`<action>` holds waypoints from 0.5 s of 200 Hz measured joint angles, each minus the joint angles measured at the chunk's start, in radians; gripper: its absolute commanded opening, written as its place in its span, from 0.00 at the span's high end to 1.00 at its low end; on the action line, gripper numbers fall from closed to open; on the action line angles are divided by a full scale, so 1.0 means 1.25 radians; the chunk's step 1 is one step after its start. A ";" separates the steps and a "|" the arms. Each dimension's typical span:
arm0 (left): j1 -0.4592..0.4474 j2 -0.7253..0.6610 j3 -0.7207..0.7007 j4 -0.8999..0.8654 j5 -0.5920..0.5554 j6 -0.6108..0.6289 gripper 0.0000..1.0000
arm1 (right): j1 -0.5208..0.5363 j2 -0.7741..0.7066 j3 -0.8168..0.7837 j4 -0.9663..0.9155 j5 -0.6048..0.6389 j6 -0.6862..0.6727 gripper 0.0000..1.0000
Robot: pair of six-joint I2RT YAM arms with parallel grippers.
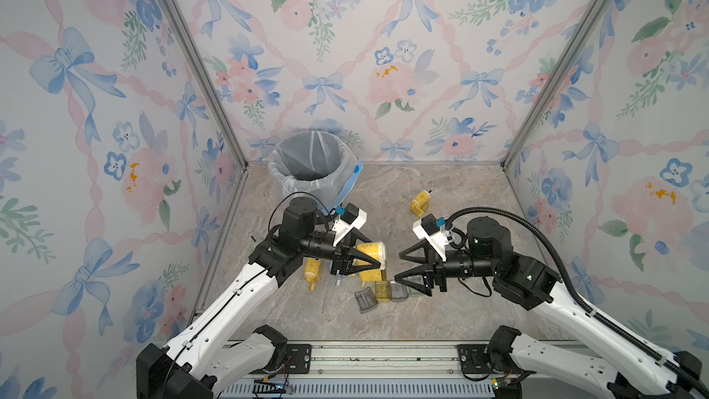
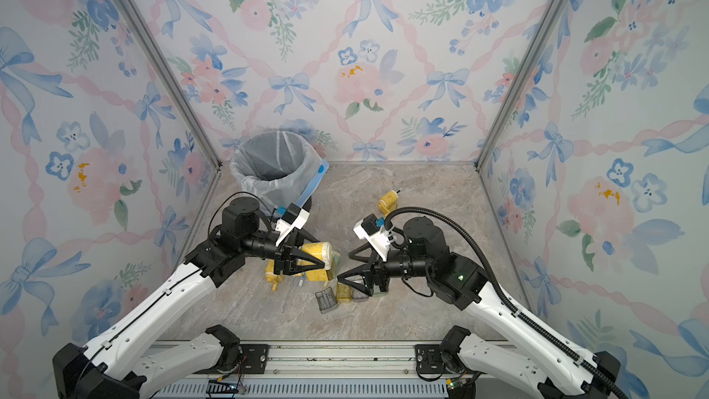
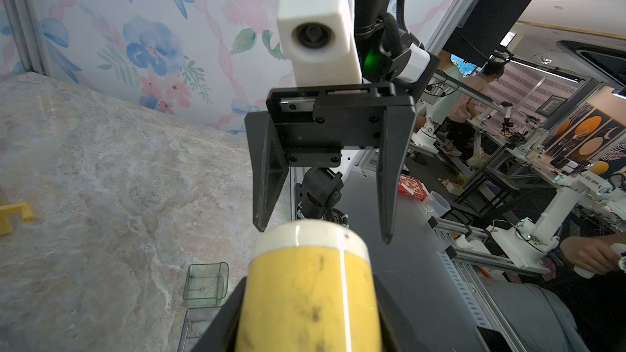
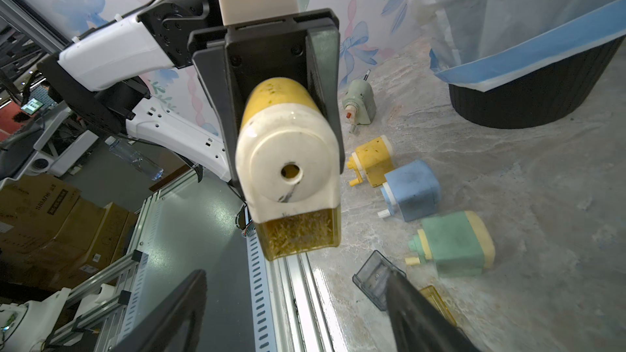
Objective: Take out the pencil sharpener tray and clean the shavings
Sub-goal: Open the container of the pencil sharpener.
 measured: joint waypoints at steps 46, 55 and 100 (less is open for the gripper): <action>0.000 0.000 0.000 0.013 -0.001 -0.001 1.00 | 0.016 0.044 0.000 0.011 0.059 -0.009 0.19; 0.002 0.000 -0.002 0.014 -0.002 -0.001 1.00 | 0.021 0.047 0.000 0.016 0.062 -0.009 0.20; 0.004 0.001 -0.015 0.023 -0.010 -0.016 1.00 | 0.046 0.055 0.000 0.054 0.067 -0.008 0.26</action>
